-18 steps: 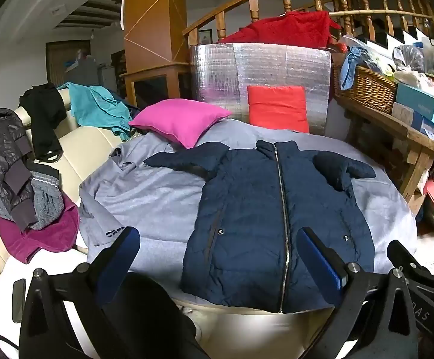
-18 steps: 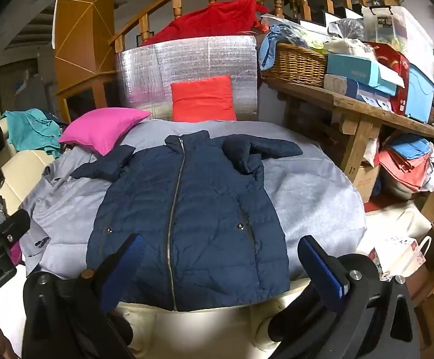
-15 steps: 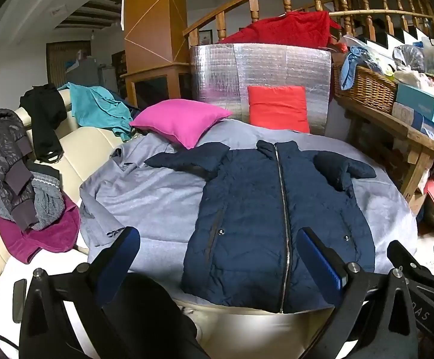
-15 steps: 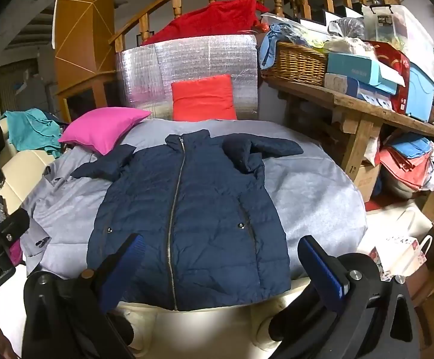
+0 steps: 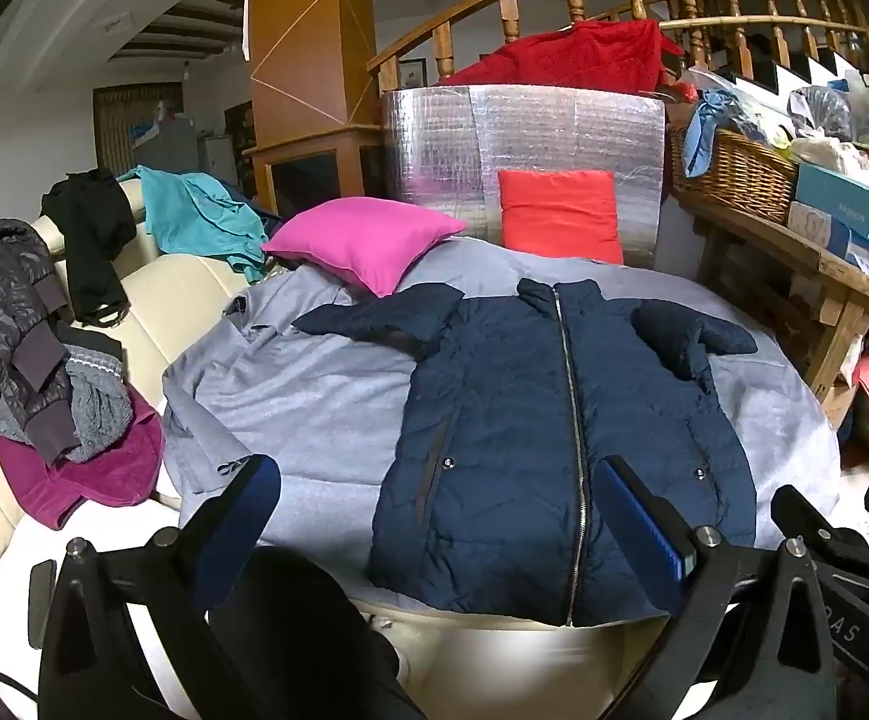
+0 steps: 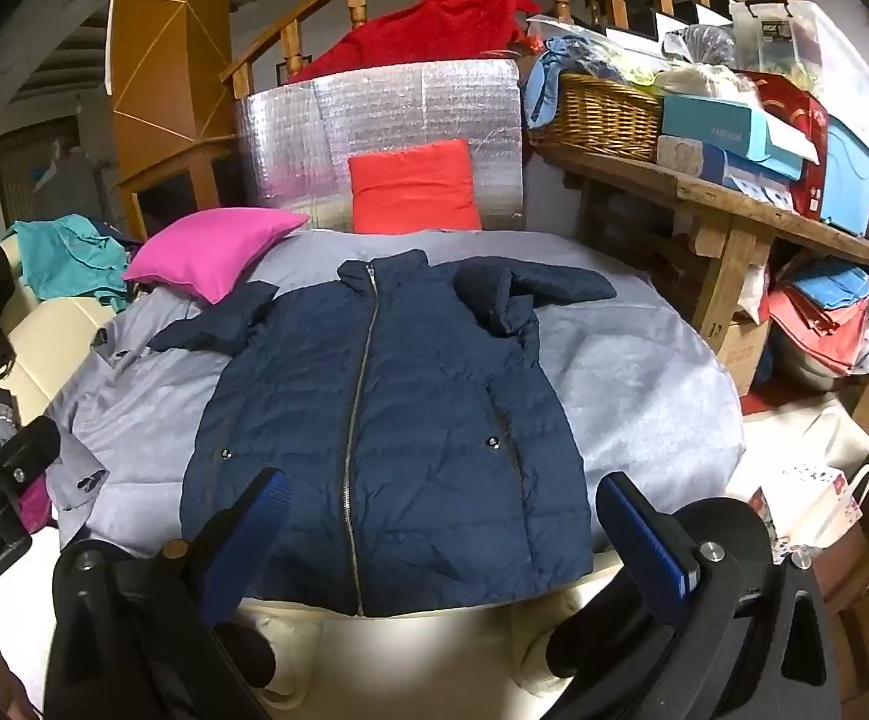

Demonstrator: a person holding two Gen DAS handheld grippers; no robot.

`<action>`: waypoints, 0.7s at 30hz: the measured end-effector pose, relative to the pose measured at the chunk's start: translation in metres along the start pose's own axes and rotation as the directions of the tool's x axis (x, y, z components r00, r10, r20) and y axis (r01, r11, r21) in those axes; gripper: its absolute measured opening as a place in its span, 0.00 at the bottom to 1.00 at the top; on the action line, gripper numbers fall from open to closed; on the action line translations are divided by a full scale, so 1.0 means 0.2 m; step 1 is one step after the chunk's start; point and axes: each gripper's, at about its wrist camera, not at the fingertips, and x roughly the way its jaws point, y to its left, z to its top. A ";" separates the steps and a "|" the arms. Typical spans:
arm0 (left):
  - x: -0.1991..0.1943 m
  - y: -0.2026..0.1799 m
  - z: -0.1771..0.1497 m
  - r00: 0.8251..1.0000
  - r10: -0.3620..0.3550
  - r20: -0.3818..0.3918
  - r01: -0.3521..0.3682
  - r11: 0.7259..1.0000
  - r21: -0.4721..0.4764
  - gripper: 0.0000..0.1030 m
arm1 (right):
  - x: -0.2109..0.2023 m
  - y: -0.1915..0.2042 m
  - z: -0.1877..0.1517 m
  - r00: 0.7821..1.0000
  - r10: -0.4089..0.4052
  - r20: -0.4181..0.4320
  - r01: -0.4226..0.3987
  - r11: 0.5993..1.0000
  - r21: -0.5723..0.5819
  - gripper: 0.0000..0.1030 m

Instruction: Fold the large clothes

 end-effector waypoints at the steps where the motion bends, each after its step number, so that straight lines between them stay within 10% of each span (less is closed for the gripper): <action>1: 0.01 -0.01 0.00 1.000 0.004 -0.001 -0.004 1.000 0.004 1.00 | 0.00 0.00 0.00 1.000 0.002 -0.003 -0.002 1.000 0.001 1.00; 21: 0.03 0.00 -0.01 1.000 0.001 -0.009 -0.001 1.000 -0.008 1.00 | 0.02 0.02 -0.01 1.000 0.010 -0.029 -0.011 1.000 -0.005 1.00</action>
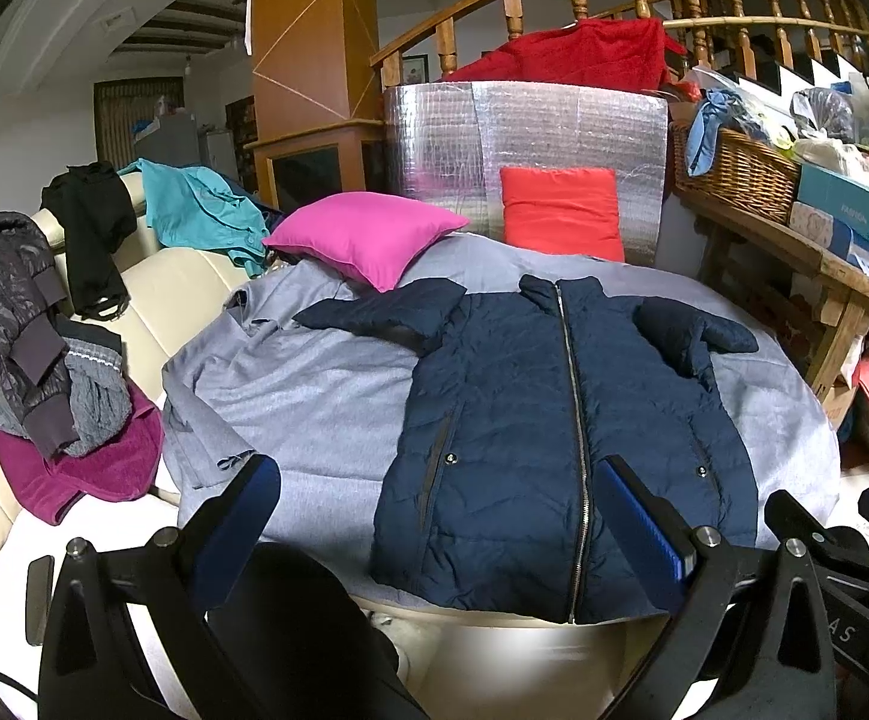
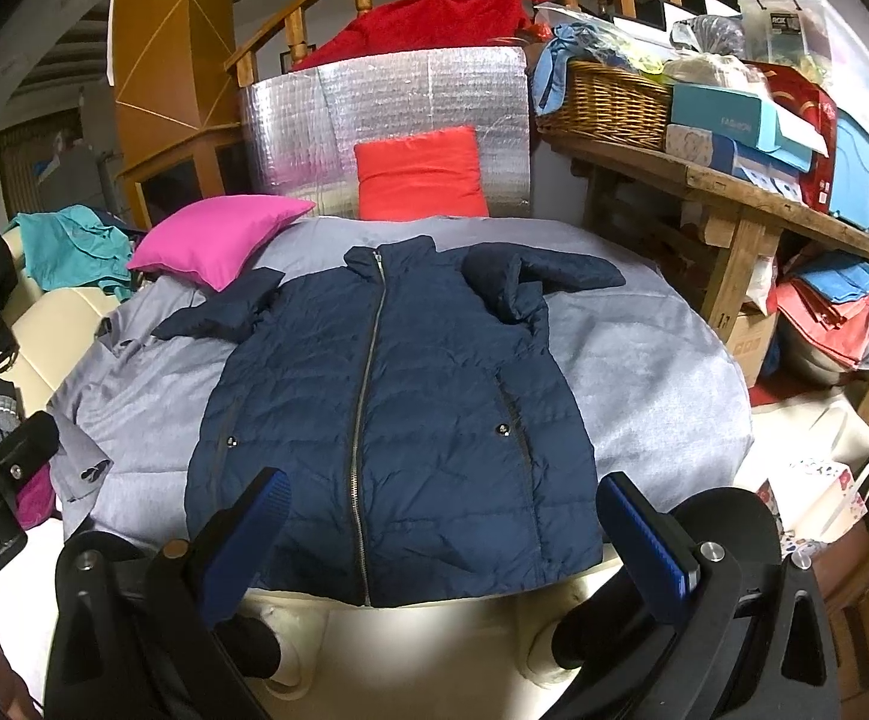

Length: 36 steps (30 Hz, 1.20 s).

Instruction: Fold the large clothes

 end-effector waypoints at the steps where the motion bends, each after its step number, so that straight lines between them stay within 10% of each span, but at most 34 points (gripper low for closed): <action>1: 0.00 0.00 0.00 1.000 -0.001 -0.003 0.001 1.000 -0.001 1.00 | 0.00 0.00 0.00 1.000 0.000 -0.001 0.000 1.000 0.000 1.00; 36: 0.30 0.03 0.07 0.997 -0.006 -0.082 0.006 1.000 0.002 1.00 | 0.17 -0.06 0.10 0.999 -0.043 -0.028 0.044 0.999 0.005 1.00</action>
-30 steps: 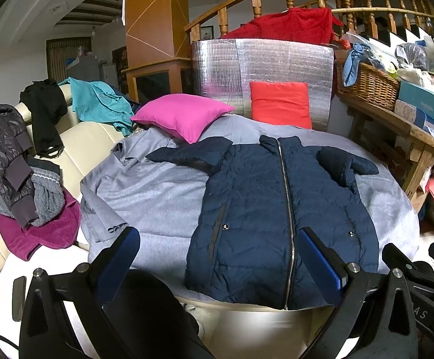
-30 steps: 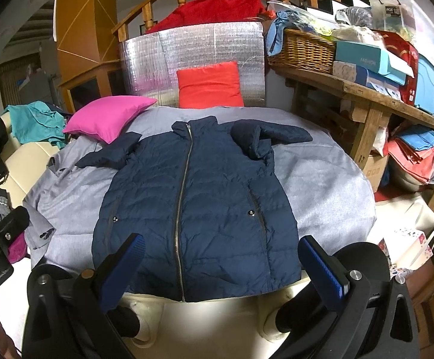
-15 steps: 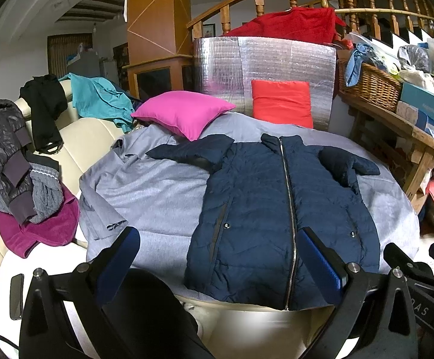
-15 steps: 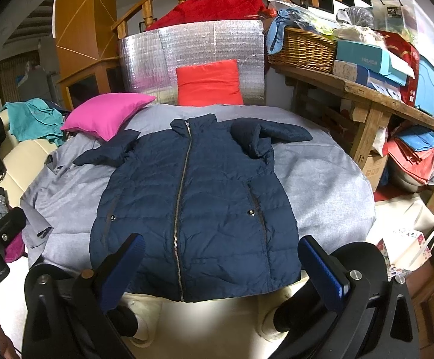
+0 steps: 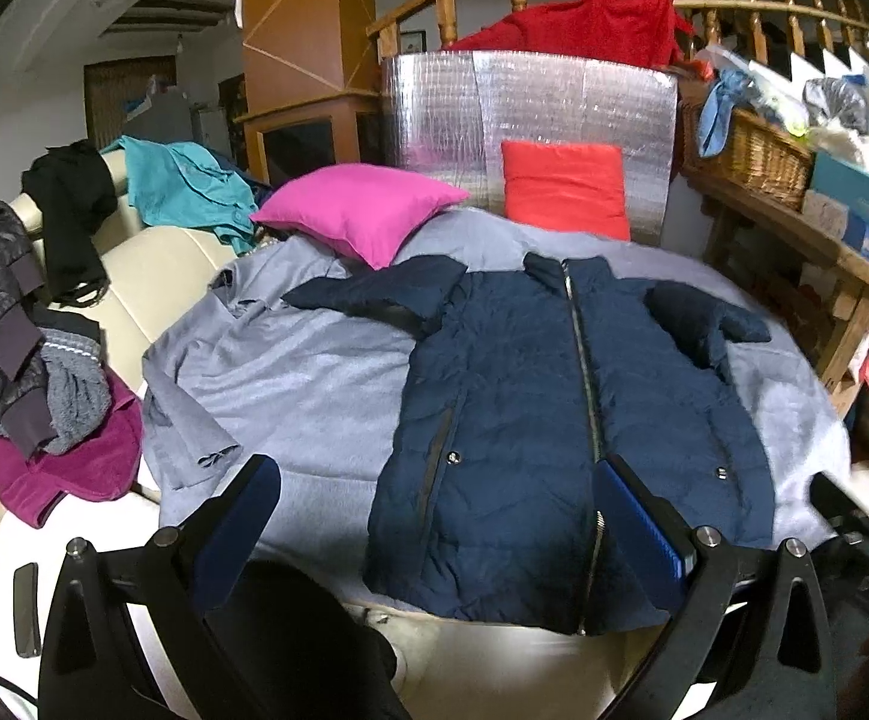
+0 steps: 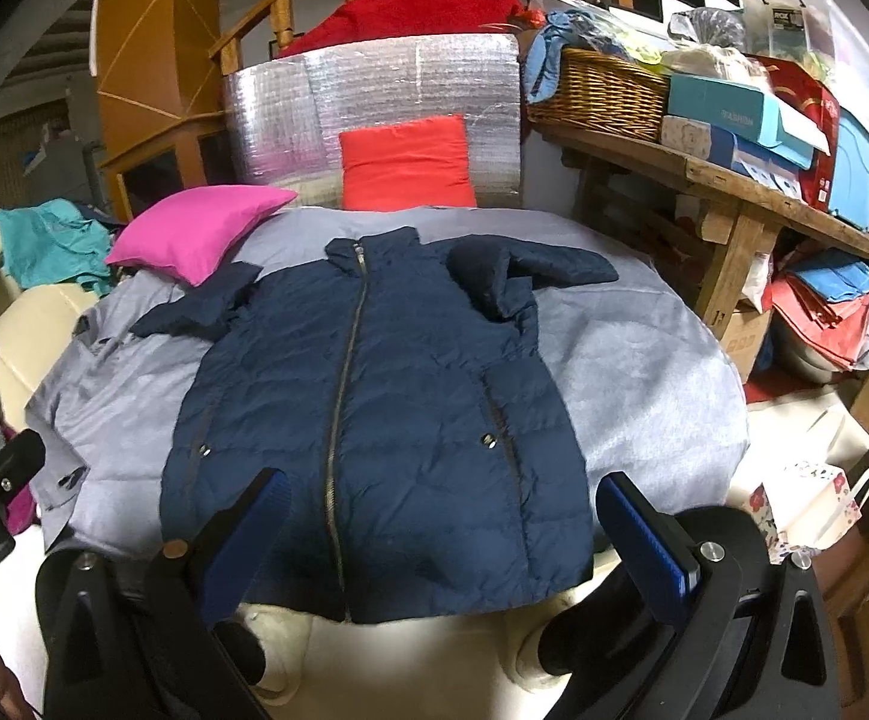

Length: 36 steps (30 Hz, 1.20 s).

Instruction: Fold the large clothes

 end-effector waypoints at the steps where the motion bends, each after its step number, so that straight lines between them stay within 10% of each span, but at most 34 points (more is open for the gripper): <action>1: 0.04 0.00 0.02 1.000 0.004 -0.012 -0.004 1.000 0.001 1.00 | 0.02 -0.01 0.02 1.000 -0.015 0.003 0.015 1.000 0.001 1.00; 8: 0.27 -0.01 0.15 0.999 0.037 -0.036 -0.036 0.999 0.004 1.00 | 0.14 -0.03 0.21 0.983 -0.160 0.090 0.164 0.986 -0.039 1.00; 36: 1.18 -0.53 0.52 0.987 0.040 -0.153 -0.032 0.998 0.057 1.00 | 0.93 -0.28 0.72 0.954 -0.289 0.080 0.288 0.957 0.018 1.00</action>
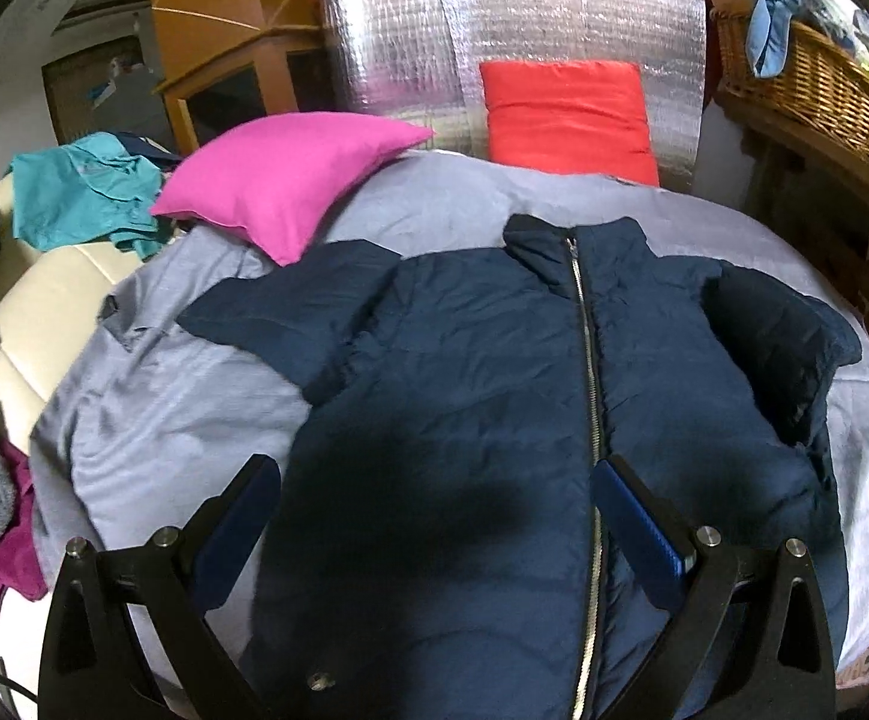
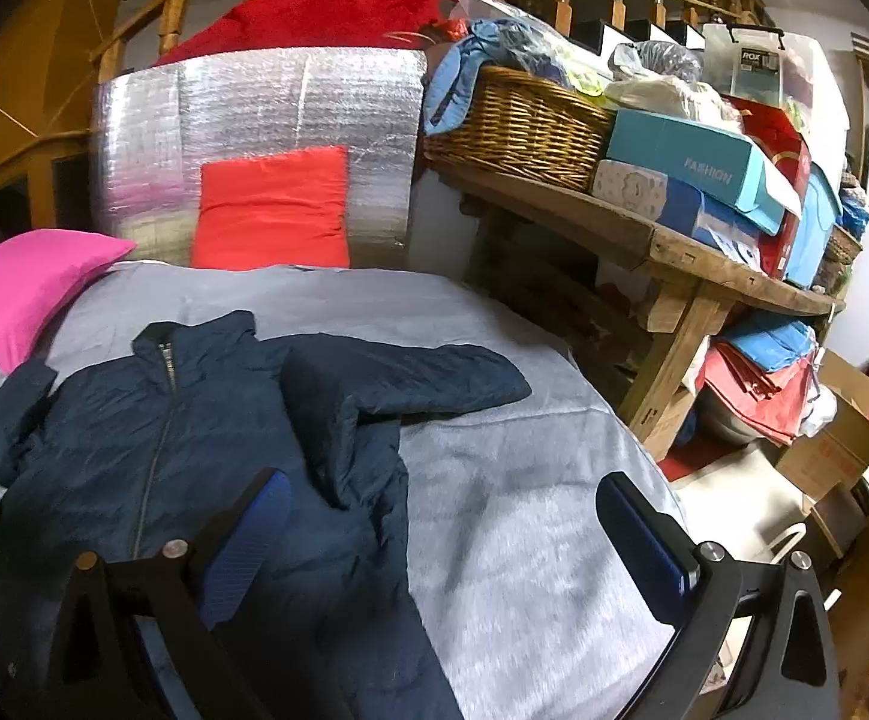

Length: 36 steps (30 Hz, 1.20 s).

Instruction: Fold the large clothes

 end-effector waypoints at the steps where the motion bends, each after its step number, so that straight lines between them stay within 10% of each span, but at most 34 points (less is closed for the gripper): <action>1: 0.03 -0.02 0.01 1.000 0.000 -0.007 0.000 1.000 -0.001 1.00 | 0.02 0.00 0.01 1.000 -0.003 -0.002 0.003 1.000 0.001 1.00; 14: 0.53 -0.06 -0.04 0.987 0.034 -0.158 -0.040 0.999 -0.031 1.00 | 0.53 0.03 0.12 0.995 -0.054 -0.083 0.059 0.997 0.059 1.00; 19: 0.69 -0.05 -0.08 0.974 0.042 -0.223 -0.042 0.999 0.004 1.00 | 0.91 -0.12 0.16 0.967 0.166 -0.194 -0.122 0.968 0.217 1.00; 24: 0.73 -0.03 -0.09 0.969 -0.015 -0.247 0.013 1.000 -0.006 1.00 | 1.33 -0.49 0.07 0.820 0.551 -0.157 -0.323 0.671 0.667 1.00; 29: 0.77 0.02 -0.11 0.960 -0.084 -0.267 0.069 0.996 -0.064 1.00 | 1.53 -0.64 -0.02 0.761 0.647 -0.036 -0.339 0.445 0.829 1.00; 33: 0.78 0.03 -0.11 0.958 -0.087 -0.272 0.072 0.995 -0.063 1.00 | 1.66 -0.64 -0.10 0.730 0.684 0.003 -0.315 0.332 0.889 0.86; 36: 0.78 0.02 -0.12 0.960 -0.091 -0.265 0.077 0.995 -0.062 1.00 | 1.69 -0.61 -0.07 0.742 0.670 -0.036 -0.304 0.383 0.872 0.46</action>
